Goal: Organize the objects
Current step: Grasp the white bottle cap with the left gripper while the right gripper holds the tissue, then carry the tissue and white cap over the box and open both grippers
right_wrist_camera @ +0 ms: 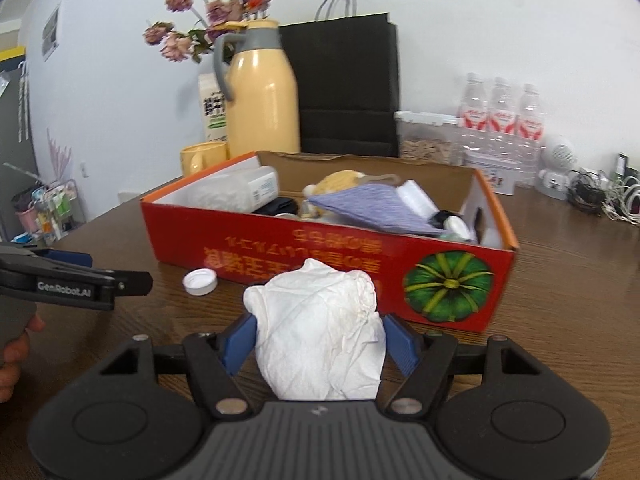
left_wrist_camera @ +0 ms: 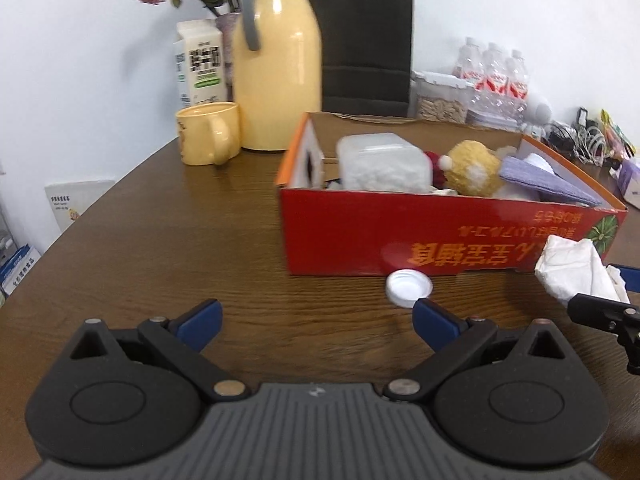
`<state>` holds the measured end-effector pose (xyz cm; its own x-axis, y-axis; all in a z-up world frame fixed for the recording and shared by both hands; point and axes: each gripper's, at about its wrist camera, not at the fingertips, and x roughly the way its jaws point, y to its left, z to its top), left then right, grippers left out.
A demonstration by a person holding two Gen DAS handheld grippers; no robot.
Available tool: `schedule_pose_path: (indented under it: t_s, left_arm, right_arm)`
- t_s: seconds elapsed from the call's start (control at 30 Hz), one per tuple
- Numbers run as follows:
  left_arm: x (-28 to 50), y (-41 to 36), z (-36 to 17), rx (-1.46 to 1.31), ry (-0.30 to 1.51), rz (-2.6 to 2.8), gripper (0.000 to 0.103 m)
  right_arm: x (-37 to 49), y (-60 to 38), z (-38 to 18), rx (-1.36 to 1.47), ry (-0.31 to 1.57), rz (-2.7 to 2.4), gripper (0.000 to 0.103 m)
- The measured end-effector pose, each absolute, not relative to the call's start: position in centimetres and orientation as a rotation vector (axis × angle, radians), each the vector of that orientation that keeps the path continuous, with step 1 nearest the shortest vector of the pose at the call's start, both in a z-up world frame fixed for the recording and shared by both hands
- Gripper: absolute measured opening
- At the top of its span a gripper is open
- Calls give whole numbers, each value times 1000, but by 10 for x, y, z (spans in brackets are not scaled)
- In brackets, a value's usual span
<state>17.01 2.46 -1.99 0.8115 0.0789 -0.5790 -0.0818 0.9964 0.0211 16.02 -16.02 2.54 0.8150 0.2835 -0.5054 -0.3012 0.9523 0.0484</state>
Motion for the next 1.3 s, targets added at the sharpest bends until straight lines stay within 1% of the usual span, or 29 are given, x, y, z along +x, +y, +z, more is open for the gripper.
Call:
schedule_pose_path:
  t_s: [0.17, 0.43, 0.63, 0.7, 0.73, 0.77, 0.8, 0.83, 0.87, 1.3]
  left_arm:
    - [184, 4, -19, 42, 623, 77, 103]
    - [213, -14, -28, 53, 683, 76, 103]
    - [225, -23, -30, 55, 676, 69, 103]
    - [225, -24, -32, 55, 679, 57, 97]
    - [225, -24, -32, 51, 681, 49, 85]
    - [225, -23, -33, 46, 686, 42, 67]
    - [224, -22, -33, 35, 692, 33, 63]
    - [222, -21, -32, 19, 690, 23, 50]
    - [220, -21, -32, 22, 682, 16, 30]
    - [193, -15, -21, -24, 611, 2, 29]
  right_arm:
    - [156, -174, 25, -20, 527, 277, 69]
    - [153, -180, 25, -7, 516, 257, 69]
    - [153, -179, 24, -13, 519, 255, 69]
    - [154, -179, 24, -13, 520, 254, 69]
    - [154, -179, 24, -13, 520, 253, 69]
    - [154, -178, 24, -14, 521, 252, 69]
    - [154, -178, 23, -15, 522, 251, 69]
    - [154, -178, 23, -16, 522, 250, 69]
    - [154, -178, 23, -16, 522, 249, 69]
    - [151, -178, 25, -19, 503, 249, 69]
